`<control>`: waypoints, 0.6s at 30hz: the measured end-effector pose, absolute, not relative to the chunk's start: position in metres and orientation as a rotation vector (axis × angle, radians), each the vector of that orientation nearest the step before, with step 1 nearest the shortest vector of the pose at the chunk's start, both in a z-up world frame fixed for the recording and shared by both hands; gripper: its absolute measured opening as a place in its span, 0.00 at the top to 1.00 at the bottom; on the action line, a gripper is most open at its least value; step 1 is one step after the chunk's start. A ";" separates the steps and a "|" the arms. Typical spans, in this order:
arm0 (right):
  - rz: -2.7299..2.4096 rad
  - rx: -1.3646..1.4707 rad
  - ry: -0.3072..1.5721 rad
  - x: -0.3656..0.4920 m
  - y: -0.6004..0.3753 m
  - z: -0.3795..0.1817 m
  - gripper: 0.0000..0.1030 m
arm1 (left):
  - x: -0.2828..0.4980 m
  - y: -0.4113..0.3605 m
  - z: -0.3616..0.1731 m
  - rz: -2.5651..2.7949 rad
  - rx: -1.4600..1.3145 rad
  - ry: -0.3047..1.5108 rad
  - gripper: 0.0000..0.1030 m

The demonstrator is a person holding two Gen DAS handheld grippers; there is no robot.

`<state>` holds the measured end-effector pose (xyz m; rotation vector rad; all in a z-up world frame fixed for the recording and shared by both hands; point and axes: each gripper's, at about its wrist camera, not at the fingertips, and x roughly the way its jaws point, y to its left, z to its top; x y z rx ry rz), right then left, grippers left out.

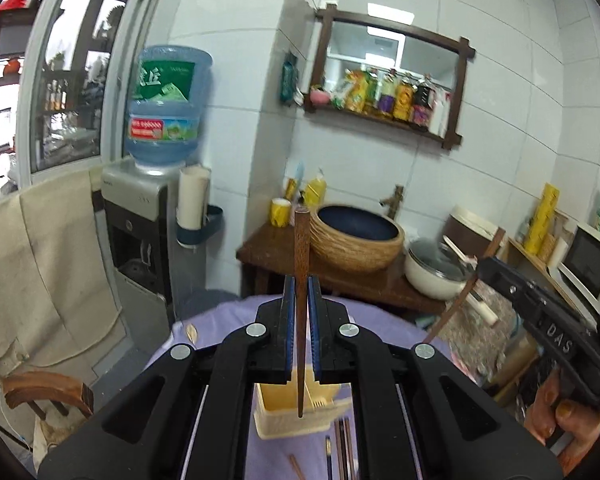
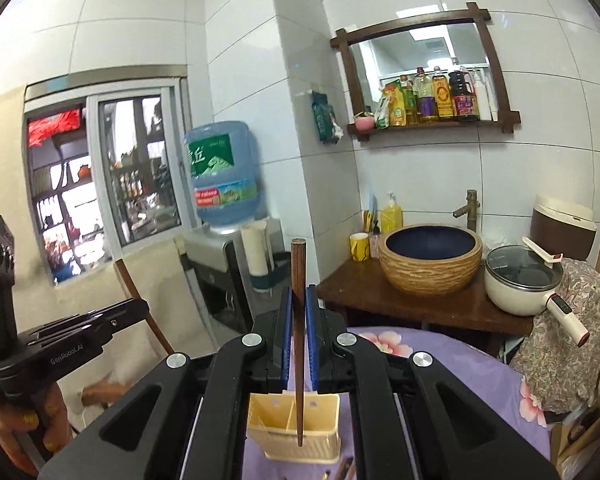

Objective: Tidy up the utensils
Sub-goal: 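Lift the chopsticks upright with both tools and carry them over the cream basket, then lower the chopsticks into the basket and open both tools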

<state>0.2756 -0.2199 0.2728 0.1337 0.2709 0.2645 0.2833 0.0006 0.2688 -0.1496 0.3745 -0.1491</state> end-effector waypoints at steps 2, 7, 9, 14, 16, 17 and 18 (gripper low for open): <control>0.232 0.132 0.256 0.289 -0.216 0.267 0.93 | 0.298 -0.003 0.269 -0.125 -0.154 0.369 0.94; 0.185 0.140 0.311 0.319 -0.212 0.222 0.93 | 0.329 -0.014 0.235 -0.086 -0.144 0.414 0.94; 0.177 0.141 0.353 0.327 -0.210 0.199 0.93 | 0.340 -0.015 0.213 -0.082 -0.155 0.455 0.94; 0.172 0.154 0.442 0.339 -0.207 0.155 0.93 | 0.354 -0.018 0.162 -0.077 -0.159 0.534 0.94; 0.171 0.157 0.459 0.341 -0.206 0.147 0.93 | 0.357 -0.019 0.147 -0.074 -0.161 0.558 0.94; 0.170 0.158 0.464 0.342 -0.206 0.144 0.93 | 0.359 -0.018 0.139 -0.076 -0.162 0.572 0.94; 0.169 0.158 0.468 0.343 -0.206 0.143 0.93 | 0.360 -0.017 0.134 -0.075 -0.163 0.581 0.94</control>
